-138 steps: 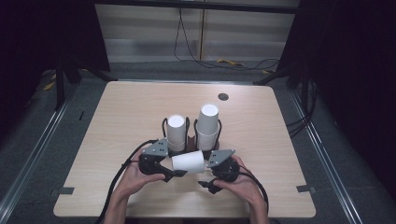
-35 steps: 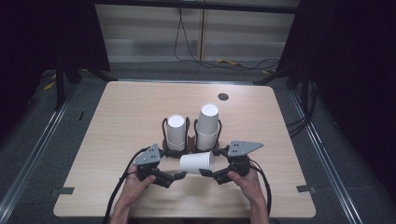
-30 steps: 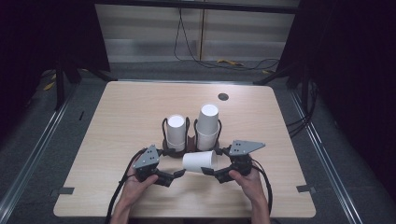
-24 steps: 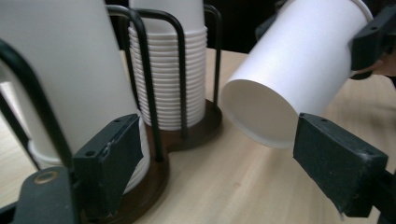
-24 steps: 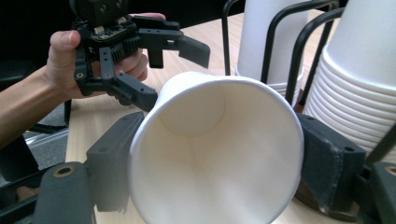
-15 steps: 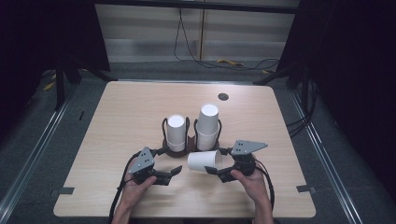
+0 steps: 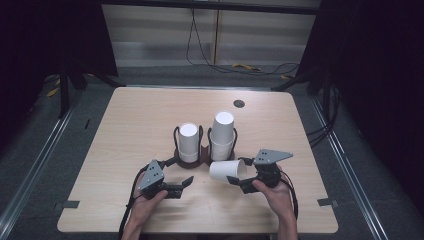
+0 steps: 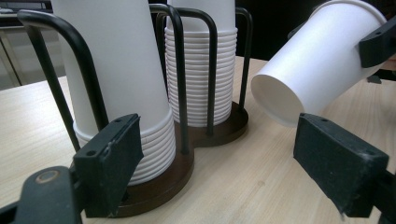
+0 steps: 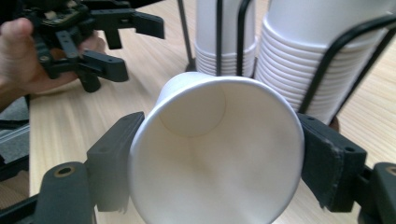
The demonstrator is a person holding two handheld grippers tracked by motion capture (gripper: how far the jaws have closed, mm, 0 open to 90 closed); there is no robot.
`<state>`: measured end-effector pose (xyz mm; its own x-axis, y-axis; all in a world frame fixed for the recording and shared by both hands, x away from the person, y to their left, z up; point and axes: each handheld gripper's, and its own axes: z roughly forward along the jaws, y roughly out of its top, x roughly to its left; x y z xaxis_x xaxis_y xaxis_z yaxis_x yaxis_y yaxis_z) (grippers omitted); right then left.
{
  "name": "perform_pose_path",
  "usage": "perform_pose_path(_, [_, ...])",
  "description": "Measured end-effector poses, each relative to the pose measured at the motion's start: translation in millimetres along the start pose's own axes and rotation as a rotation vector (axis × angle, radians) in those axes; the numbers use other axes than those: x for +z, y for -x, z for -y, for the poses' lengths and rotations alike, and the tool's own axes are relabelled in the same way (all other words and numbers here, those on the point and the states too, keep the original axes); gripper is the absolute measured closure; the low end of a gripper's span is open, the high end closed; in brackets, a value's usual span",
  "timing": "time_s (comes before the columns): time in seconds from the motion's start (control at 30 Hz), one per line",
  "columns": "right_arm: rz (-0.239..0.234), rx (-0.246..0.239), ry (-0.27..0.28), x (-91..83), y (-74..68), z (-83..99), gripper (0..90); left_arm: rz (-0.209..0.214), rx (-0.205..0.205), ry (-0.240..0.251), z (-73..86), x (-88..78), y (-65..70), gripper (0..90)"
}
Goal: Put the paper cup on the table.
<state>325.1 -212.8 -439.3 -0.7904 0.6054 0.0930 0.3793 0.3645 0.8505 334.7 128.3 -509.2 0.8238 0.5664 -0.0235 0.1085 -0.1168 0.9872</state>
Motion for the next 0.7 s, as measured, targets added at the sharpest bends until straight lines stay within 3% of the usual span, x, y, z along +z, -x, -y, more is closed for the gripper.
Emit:
perform_pose_path(0.13, [0.021,0.005,-0.017,-1.7,2.5,0.8,22.1,-0.013,0.009,0.002,0.3,-0.5,0.5,15.3])
perform_pose_path(0.3, [0.051,0.016,-0.029,-10.1,7.8,0.1,22.1,-0.078,-0.009,0.078,4.1,-8.7,1.7,15.4])
perform_pose_path(0.37, [0.056,0.018,-0.025,-12.3,9.2,-0.7,22.1,-0.086,-0.018,0.078,4.0,-8.5,1.3,15.4])
perform_pose_path(0.47, [0.088,0.019,-0.036,-17.8,12.5,-3.3,22.1,-0.098,0.001,0.075,3.9,-8.5,3.3,15.4])
perform_pose_path(0.6, [0.1,0.017,-0.038,-20.4,16.3,-6.9,22.1,-0.108,-0.027,0.075,4.0,-8.6,2.1,15.5])
perform_pose_path(0.67, [0.09,0.008,-0.037,-21.0,18.4,-10.7,22.1,-0.117,-0.003,0.073,3.6,-7.6,4.5,15.5])
perform_pose_path(0.7, [0.112,-0.012,-0.074,-23.1,19.8,-16.1,22.2,-0.122,0.026,0.065,3.3,-6.9,7.4,15.7])
